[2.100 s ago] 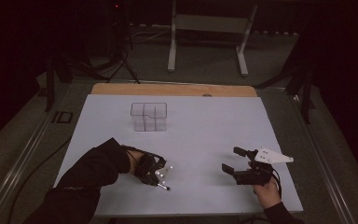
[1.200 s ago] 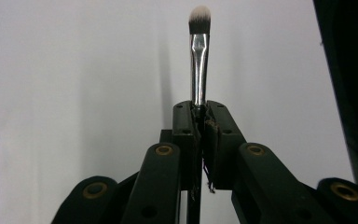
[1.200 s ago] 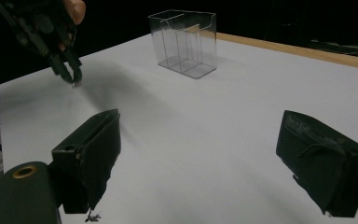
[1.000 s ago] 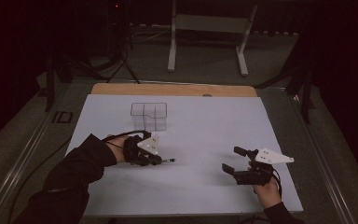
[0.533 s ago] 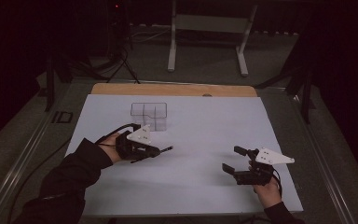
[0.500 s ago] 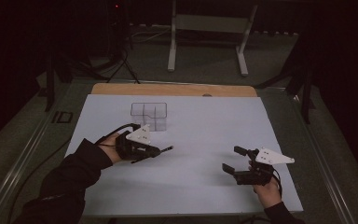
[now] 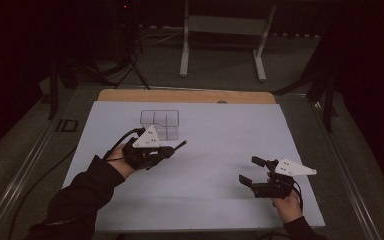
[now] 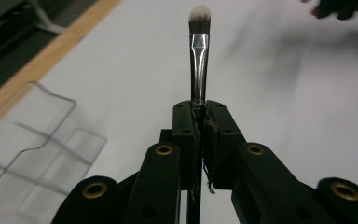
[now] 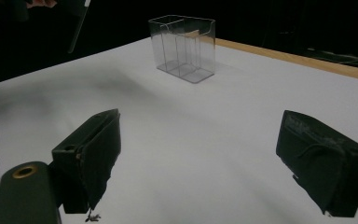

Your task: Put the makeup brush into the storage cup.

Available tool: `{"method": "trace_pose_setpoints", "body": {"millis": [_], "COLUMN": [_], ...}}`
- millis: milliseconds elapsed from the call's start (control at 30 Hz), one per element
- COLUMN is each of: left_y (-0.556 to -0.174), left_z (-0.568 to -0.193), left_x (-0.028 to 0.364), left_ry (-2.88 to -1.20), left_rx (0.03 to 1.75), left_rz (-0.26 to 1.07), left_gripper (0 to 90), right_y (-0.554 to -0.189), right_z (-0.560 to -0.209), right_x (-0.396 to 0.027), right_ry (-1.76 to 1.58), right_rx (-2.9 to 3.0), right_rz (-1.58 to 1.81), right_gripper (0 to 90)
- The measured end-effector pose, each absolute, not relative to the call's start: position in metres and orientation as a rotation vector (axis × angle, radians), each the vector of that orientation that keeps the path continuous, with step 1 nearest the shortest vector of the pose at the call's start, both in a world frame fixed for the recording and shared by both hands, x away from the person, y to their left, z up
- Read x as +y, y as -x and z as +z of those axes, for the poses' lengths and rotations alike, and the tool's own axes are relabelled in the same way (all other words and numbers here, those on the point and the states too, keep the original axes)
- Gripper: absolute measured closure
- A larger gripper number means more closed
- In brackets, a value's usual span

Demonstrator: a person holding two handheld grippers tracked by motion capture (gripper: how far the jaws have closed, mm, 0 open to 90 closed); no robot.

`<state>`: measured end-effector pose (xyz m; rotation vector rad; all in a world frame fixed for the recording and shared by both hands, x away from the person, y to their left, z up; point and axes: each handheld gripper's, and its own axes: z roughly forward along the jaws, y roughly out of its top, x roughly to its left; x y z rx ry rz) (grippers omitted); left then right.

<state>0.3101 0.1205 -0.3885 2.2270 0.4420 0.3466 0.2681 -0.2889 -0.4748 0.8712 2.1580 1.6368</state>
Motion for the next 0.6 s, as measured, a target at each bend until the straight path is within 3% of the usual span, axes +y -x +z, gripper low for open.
{"method": "trace_pose_setpoints", "body": {"millis": [600], "left_y": [-0.3068], "left_z": [-0.3796], "left_x": [0.1301], "left_ry": [-1.943], "left_rx": [0.646], "left_rz": [0.493], "left_gripper": [85.6], "right_y": [-0.2679], "right_z": [-0.4747], "right_x": [-0.2885], "right_ry": [-0.861], "right_rx": [2.16], "right_rz": [1.636], "right_gripper": [13.9]}}
